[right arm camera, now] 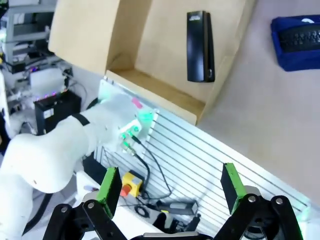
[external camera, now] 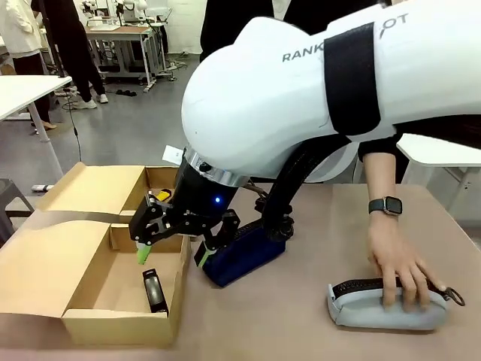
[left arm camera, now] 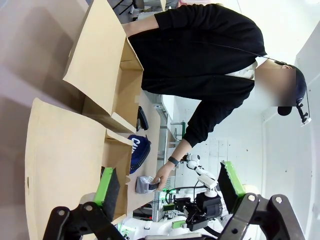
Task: Place items inside the box.
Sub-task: Pick up a Pencil pouch or Stapler and place it inside the Mailer Box closest to the robot.
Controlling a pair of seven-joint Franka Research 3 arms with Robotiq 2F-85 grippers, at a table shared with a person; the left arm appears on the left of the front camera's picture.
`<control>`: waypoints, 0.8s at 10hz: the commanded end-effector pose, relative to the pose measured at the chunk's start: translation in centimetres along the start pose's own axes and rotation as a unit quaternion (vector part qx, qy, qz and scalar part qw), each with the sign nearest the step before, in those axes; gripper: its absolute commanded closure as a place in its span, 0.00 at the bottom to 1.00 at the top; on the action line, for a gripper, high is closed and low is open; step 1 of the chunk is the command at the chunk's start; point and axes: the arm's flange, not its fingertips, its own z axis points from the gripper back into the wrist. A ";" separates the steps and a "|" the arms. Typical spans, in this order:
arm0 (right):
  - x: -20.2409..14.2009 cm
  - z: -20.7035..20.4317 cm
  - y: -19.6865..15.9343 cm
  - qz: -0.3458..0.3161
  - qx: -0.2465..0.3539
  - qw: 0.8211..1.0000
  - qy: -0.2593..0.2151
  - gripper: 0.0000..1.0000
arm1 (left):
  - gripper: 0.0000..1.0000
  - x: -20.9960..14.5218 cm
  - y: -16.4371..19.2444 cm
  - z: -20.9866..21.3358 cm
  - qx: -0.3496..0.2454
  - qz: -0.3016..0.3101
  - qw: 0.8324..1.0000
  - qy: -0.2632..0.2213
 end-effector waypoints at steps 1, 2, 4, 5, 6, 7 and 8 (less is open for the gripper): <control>0.9 0.2 -0.3 0.015 -0.007 1.000 0.000 0.00 | 0.00 -0.1 0.0 0.0 -0.008 -0.011 1.000 0.000; 0.9 0.2 -0.5 0.015 -0.001 1.000 -0.001 0.00 | 0.00 -0.1 0.0 0.0 -0.008 -0.011 1.000 0.000; 0.9 0.2 -0.5 0.014 -0.002 1.000 0.000 0.00 | 0.00 -0.1 0.0 0.0 -0.008 -0.011 1.000 0.000; 0.8 0.4 -0.7 0.013 -0.002 1.000 -0.002 0.00 | 0.00 -0.1 0.0 0.0 -0.008 -0.011 1.000 0.000; 0.6 0.9 -1.3 0.005 0.001 1.000 -0.006 0.00 | 0.00 -0.1 0.0 0.0 -0.008 -0.011 1.000 0.000; 0.3 1.5 -2.0 0.001 0.007 1.000 -0.006 0.00 | 0.00 -0.1 0.0 0.0 -0.008 -0.011 1.000 0.000; -1.0 3.6 -4.6 -0.014 0.060 0.998 -0.009 0.00 | 0.00 -0.1 0.0 0.0 -0.008 -0.011 1.000 0.000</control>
